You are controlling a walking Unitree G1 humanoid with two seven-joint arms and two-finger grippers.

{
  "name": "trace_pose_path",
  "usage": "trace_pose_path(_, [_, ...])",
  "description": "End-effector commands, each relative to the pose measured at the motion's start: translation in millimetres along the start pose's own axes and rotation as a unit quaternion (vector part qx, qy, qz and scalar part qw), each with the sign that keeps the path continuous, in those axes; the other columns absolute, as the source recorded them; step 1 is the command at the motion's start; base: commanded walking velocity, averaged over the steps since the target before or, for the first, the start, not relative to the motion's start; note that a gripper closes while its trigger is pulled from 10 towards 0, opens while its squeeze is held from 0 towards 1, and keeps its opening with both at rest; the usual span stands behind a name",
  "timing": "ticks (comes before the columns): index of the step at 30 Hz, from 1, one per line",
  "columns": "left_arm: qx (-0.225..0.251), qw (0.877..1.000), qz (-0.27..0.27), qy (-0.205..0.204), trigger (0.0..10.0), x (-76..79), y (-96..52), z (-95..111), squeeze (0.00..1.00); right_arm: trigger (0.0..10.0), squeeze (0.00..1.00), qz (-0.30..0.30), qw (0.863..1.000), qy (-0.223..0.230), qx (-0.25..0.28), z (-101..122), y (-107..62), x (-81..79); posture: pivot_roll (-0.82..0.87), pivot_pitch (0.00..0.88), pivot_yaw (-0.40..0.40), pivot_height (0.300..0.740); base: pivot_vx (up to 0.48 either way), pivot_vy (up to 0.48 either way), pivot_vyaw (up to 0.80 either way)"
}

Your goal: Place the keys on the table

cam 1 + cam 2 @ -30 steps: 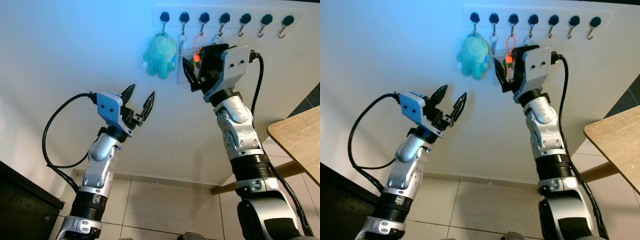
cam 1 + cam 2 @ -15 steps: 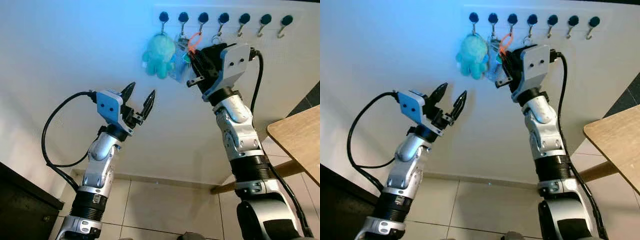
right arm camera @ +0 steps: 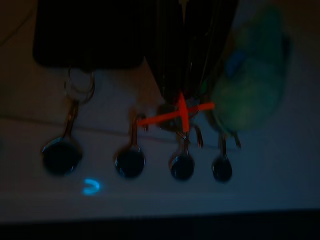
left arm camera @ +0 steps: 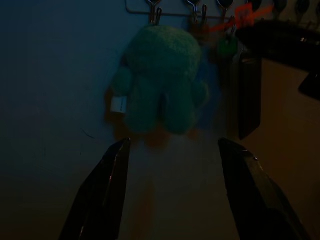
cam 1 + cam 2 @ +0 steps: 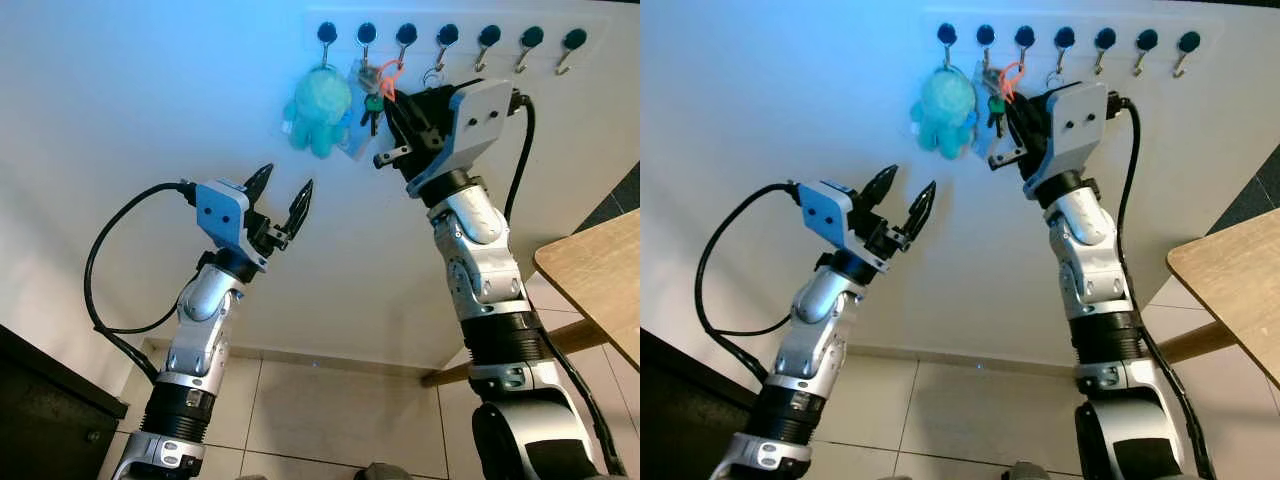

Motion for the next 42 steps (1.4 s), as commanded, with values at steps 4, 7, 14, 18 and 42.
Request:
trace_pose_path(4, [0.004,1.0,-0.006,0.005,10.0,4.0,2.0,3,0.0,0.0,0.0,-0.004,0.999,-0.006,0.042,19,2.8,-0.2,0.01,0.086,0.022,0.74,0.0,0.0,0.0])
trace_pose_path(7, [0.004,1.0,-0.006,0.005,10.0,4.3,2.2,3,0.0,0.0,0.0,-0.005,0.998,-0.008,0.06,27,4.5,-0.5,0.01,0.086,0.023,0.74,0.0,0.0,0.0])
trace_pose_path(14, [0.008,1.0,-0.005,0.003,10.0,4.6,4.0,5,0.0,0.0,0.0,-0.001,0.994,-0.012,0.104,51,10.9,-2.9,0.01,0.085,0.024,0.74,0.0,0.0,0.0])
trace_pose_path(18, [0.008,1.0,-0.006,0.003,10.0,4.9,4.1,5,0.0,0.0,0.0,-0.001,0.993,-0.014,0.114,56,12.3,-3.0,0.01,0.085,0.024,0.74,0.0,0.0,0.0])
trace_pose_path(42, [-0.027,0.999,0.02,0.022,10.0,-10.6,-19.4,-12,0.0,0.0,0.0,-0.009,0.998,-0.017,0.062,19,-39.5,-20.2,0.02,0.08,0.024,0.74,0.0,0.0,0.0])
Point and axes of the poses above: a point about 5 cm out from each wrist's last joint towards the gripper, its own y axis pointing out of the wrist towards the gripper, its own z axis along the axis of the wrist's last joint, x = y × z, the point moved 2 cm from there along y, pointing out of the wrist towards the gripper, and after that the axes turned 4 degrees about -y, right-handed, at the moved point
